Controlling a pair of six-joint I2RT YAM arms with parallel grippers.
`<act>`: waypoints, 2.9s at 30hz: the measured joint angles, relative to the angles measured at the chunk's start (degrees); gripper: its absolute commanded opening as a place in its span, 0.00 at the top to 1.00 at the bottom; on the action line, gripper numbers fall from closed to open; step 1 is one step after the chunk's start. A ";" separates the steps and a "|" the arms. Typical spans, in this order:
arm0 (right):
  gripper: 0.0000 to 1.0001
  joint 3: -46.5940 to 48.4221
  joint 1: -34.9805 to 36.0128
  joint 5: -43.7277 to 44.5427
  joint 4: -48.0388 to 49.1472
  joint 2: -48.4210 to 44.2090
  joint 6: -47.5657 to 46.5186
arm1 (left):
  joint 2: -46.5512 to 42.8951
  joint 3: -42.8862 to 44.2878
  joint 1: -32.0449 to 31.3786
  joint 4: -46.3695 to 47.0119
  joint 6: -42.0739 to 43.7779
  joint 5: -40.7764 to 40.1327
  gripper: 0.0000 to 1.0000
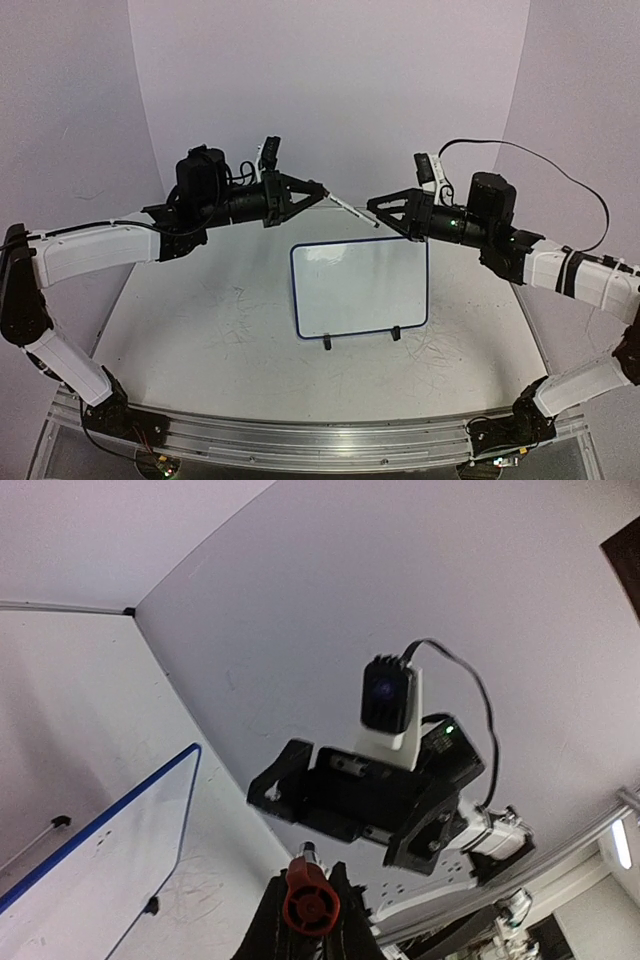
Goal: Write a sentence on the whiteboard
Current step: Open the pen cap from the whiteboard marker.
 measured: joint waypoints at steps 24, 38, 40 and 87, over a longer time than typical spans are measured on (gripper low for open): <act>0.64 -4.20 6.25 0.84 32.13 9.42 19.59 | -1.30 -12.02 0.61 23.97 -17.63 1.08 1.00; 0.62 -4.15 6.26 -0.27 33.07 11.12 21.04 | 3.59 -16.74 -0.06 36.02 -24.67 1.27 1.00; 0.63 -3.73 6.26 -1.11 33.09 11.85 21.49 | 4.67 -16.74 -0.33 36.69 -25.35 1.41 1.00; 1.00 -1.34 7.36 0.08 30.62 15.39 21.62 | 4.53 -19.63 -2.77 40.03 -20.62 -8.89 1.00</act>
